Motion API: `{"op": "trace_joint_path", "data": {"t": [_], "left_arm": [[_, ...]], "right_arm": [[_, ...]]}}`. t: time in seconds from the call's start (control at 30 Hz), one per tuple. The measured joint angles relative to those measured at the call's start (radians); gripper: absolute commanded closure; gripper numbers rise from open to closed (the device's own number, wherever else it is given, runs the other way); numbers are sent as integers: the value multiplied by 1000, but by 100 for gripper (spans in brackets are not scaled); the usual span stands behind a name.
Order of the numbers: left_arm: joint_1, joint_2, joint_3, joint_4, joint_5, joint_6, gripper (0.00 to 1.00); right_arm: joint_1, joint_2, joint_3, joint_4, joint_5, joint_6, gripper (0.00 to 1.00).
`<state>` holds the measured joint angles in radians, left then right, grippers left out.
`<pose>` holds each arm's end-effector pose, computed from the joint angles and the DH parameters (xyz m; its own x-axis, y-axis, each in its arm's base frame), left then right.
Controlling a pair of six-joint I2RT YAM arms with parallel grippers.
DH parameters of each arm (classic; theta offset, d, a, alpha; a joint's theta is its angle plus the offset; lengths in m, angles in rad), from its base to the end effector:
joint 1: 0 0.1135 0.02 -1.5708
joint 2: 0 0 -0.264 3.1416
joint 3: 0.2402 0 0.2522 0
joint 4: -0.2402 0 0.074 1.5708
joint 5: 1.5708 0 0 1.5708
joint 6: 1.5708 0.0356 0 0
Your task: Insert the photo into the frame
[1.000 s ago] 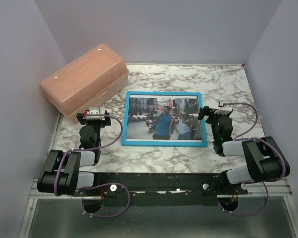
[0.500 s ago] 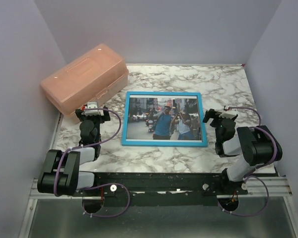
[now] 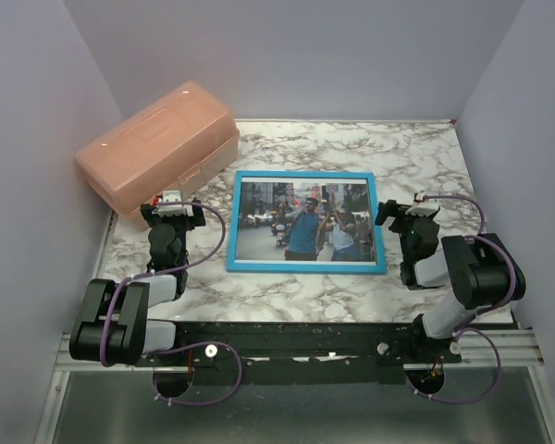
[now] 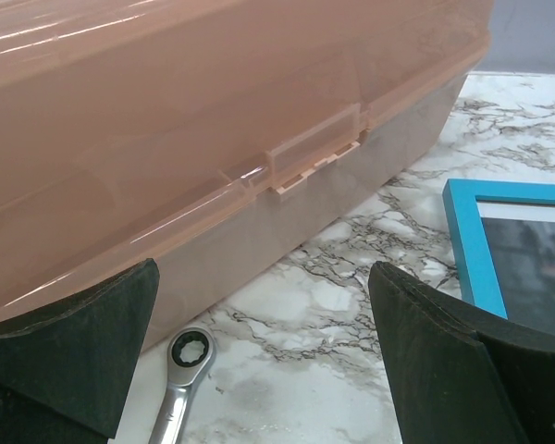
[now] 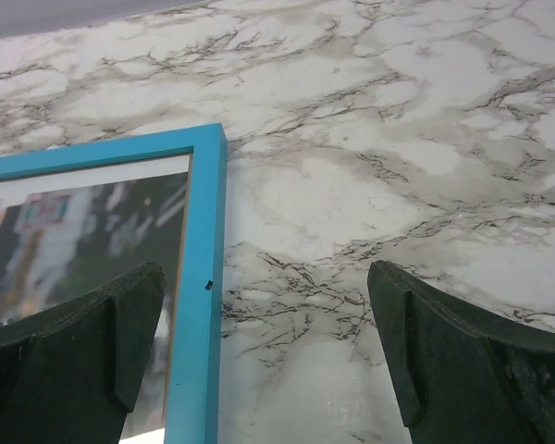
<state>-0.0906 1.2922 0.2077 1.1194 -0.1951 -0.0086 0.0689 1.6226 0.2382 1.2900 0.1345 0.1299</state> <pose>0.2235 -0.0134 0.1826 0.0356 -0.0117 -0.9993 -0.1039 0.9945 -0.0154 0.2466 0.0122 0.1372 -0.0848 0.1228 -0.9888 0.0766 0.9902 0.1164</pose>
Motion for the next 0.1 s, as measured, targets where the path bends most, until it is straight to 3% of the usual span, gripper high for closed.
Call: {"op": "trace_joint_path", "data": {"t": [0.1], "left_arm": [[0,0,0,0,-2,0,2]], "right_arm": [[0,0,0,-1,-9,-1,0]]}}
